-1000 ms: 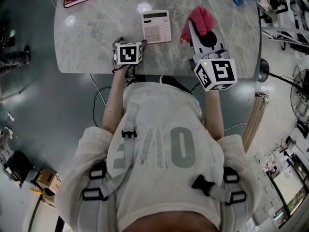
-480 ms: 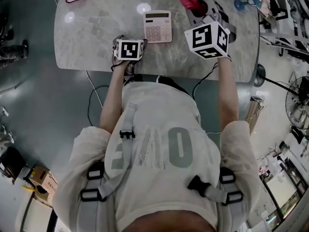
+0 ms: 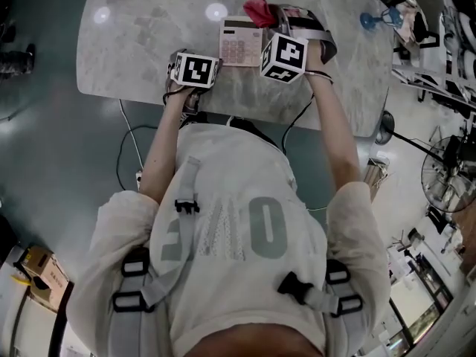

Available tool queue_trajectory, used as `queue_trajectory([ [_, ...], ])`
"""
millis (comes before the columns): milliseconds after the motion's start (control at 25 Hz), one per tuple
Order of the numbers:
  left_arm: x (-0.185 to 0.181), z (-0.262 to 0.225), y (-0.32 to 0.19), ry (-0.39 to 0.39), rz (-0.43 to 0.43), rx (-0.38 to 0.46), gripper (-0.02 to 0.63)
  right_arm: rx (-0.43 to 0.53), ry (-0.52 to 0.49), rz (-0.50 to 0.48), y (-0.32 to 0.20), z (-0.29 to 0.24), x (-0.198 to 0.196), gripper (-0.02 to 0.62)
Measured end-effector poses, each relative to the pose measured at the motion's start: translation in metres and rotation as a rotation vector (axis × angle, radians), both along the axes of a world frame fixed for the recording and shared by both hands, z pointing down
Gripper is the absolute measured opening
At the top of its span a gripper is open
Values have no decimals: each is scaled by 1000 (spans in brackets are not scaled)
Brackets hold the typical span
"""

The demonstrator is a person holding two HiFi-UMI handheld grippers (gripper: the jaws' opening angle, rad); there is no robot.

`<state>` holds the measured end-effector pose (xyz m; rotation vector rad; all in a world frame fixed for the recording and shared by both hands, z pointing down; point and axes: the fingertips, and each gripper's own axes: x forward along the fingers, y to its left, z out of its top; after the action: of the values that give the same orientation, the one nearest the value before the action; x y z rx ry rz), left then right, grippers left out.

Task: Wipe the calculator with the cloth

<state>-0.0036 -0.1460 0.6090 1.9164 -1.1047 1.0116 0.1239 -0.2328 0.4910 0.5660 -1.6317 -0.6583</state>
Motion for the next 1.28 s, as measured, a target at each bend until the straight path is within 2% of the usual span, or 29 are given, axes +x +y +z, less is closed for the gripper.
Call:
queue_trajectory([
  [240, 2, -1, -3, 11, 5, 7, 430, -37, 133, -38, 3, 38, -2, 54],
  [440, -4, 1, -3, 2, 6, 5, 431, -50, 186, -29, 4, 56, -6, 54],
  [560, -3, 4, 1, 4, 8, -15, 431, -60, 204, -10, 5, 65, -5, 54],
  [720, -1, 3, -2, 8, 9, -2, 431, -76, 226, 9, 3, 75, -2, 54],
  [1280, -5, 3, -1, 11, 8, 5, 431, -77, 222, 51, -2, 81, -3, 54],
])
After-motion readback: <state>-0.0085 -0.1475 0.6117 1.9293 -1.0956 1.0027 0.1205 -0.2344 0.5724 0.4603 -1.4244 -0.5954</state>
